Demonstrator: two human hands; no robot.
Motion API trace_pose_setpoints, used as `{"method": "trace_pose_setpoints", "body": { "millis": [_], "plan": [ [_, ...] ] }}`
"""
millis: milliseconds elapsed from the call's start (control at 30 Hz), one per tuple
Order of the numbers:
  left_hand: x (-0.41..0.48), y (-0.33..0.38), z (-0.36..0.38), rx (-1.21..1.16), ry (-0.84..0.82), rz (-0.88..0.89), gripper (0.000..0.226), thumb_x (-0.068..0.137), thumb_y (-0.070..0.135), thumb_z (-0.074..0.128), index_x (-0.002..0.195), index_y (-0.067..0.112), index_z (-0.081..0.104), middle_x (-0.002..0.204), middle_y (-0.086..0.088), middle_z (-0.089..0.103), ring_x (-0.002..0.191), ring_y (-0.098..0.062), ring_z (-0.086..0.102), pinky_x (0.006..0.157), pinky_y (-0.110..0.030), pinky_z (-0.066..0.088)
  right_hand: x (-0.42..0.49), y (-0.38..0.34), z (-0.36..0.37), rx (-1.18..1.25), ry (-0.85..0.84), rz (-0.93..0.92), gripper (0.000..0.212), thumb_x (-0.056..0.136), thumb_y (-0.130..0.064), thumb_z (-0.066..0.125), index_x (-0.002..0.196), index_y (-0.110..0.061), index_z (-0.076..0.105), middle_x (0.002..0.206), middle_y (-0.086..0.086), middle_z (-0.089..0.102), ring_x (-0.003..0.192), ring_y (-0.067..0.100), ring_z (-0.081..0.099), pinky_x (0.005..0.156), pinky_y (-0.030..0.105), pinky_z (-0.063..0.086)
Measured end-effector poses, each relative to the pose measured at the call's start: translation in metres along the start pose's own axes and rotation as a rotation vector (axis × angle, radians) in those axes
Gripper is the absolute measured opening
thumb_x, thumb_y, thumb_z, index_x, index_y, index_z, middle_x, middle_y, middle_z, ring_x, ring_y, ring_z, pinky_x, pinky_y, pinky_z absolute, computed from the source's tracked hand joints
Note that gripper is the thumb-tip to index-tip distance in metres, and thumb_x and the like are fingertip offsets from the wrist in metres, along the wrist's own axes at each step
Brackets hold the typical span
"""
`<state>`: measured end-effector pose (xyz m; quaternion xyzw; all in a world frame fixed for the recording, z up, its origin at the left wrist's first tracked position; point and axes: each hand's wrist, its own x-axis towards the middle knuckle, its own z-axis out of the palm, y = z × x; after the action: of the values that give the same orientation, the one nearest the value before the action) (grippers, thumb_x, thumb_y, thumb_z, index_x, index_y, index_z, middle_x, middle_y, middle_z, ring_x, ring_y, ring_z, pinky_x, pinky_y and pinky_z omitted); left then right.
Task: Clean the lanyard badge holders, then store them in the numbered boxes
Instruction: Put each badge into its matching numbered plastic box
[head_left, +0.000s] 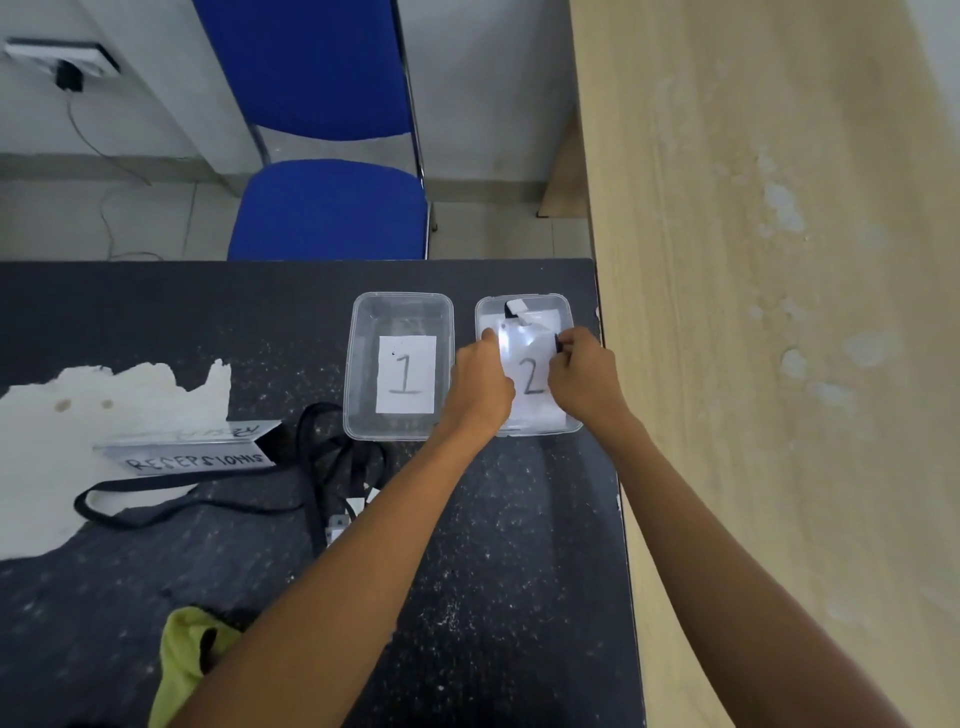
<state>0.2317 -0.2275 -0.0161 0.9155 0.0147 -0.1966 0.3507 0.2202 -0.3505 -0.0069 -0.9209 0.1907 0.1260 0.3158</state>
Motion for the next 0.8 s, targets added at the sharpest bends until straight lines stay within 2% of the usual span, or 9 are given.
{"method": "trace_pose_setpoints", "body": {
  "millis": [33,133,200,267,367,433,500,633,800],
  "plan": [
    [0.001,0.000,-0.001,0.010,0.010,0.023,0.029,0.084,-0.005,0.061,0.111,0.002,0.055,0.103,-0.015,0.061,0.092,-0.029,0.062,0.074,-0.037,0.056,0.000,0.000,0.001,-0.052,0.006,-0.028,0.024,0.092,0.001,0.038,0.106,0.002,0.058,0.096,0.008,0.062,0.074,0.020,0.050,0.050,0.007,0.033],
    [-0.001,0.004,-0.001,0.059,0.032,0.075,0.038,0.087,0.001,0.062,0.123,0.004,0.052,0.111,-0.013,0.051,0.091,-0.024,0.057,0.079,-0.031,0.051,-0.005,0.002,0.007,-0.213,0.024,-0.097,0.020,0.088,0.005,0.041,0.091,0.003,0.061,0.094,0.018,0.062,0.071,0.023,0.048,0.061,0.028,0.038],
    [-0.003,0.005,0.001,0.113,0.021,0.073,0.044,0.088,0.004,0.063,0.129,0.005,0.047,0.115,-0.013,0.046,0.092,-0.026,0.058,0.080,-0.032,0.051,-0.008,0.004,0.009,-0.246,0.042,-0.146,0.019,0.086,0.007,0.046,0.095,0.005,0.063,0.104,0.020,0.057,0.082,0.027,0.050,0.066,0.034,0.043],
    [-0.005,0.003,0.002,0.135,0.018,0.060,0.057,0.088,0.004,0.064,0.138,0.004,0.038,0.118,-0.015,0.052,0.098,-0.030,0.060,0.082,-0.037,0.054,-0.011,0.006,0.011,-0.296,0.072,-0.171,0.025,0.086,0.006,0.052,0.108,0.004,0.065,0.116,0.019,0.051,0.103,0.031,0.048,0.081,0.036,0.047],
    [-0.006,0.002,0.002,0.142,0.071,0.086,0.048,0.087,0.003,0.064,0.130,0.006,0.044,0.106,-0.014,0.064,0.091,-0.030,0.065,0.073,-0.042,0.056,-0.015,0.011,0.014,-0.406,0.210,-0.137,0.028,0.083,-0.001,0.060,0.110,-0.009,0.066,0.117,0.011,0.048,0.105,0.030,0.044,0.083,0.034,0.036],
    [-0.008,0.002,0.000,0.195,0.085,0.101,0.036,0.087,0.003,0.063,0.121,0.004,0.052,0.106,-0.013,0.064,0.090,-0.029,0.065,0.071,-0.037,0.055,-0.017,0.013,0.014,-0.313,0.225,-0.078,0.033,0.082,-0.003,0.061,0.115,-0.008,0.058,0.121,0.013,0.045,0.107,0.031,0.043,0.084,0.035,0.038],
    [-0.009,0.002,-0.001,0.256,0.044,0.099,0.030,0.088,0.001,0.059,0.118,0.002,0.056,0.112,-0.015,0.060,0.090,-0.029,0.064,0.069,-0.032,0.051,-0.018,0.016,0.014,-0.204,0.157,-0.060,0.040,0.084,-0.004,0.059,0.123,-0.006,0.050,0.128,0.014,0.041,0.114,0.031,0.040,0.089,0.036,0.041],
    [-0.010,0.013,-0.004,0.348,-0.090,0.072,0.031,0.091,0.008,0.056,0.121,0.001,0.052,0.125,-0.015,0.051,0.098,-0.033,0.061,0.067,-0.032,0.040,-0.022,0.020,0.013,-0.142,0.150,-0.082,0.042,0.086,-0.008,0.057,0.126,-0.006,0.047,0.130,0.013,0.041,0.115,0.030,0.042,0.091,0.036,0.041],
    [-0.026,0.019,-0.020,0.246,-0.006,0.068,0.035,0.094,0.025,0.054,0.126,0.012,0.053,0.114,-0.009,0.065,0.098,-0.031,0.063,0.076,-0.039,0.050,-0.046,0.011,0.017,0.026,0.251,-0.142,0.037,0.085,-0.009,0.062,0.120,-0.003,0.050,0.129,0.015,0.039,0.115,0.029,0.045,0.094,0.034,0.044]
  ]
}}
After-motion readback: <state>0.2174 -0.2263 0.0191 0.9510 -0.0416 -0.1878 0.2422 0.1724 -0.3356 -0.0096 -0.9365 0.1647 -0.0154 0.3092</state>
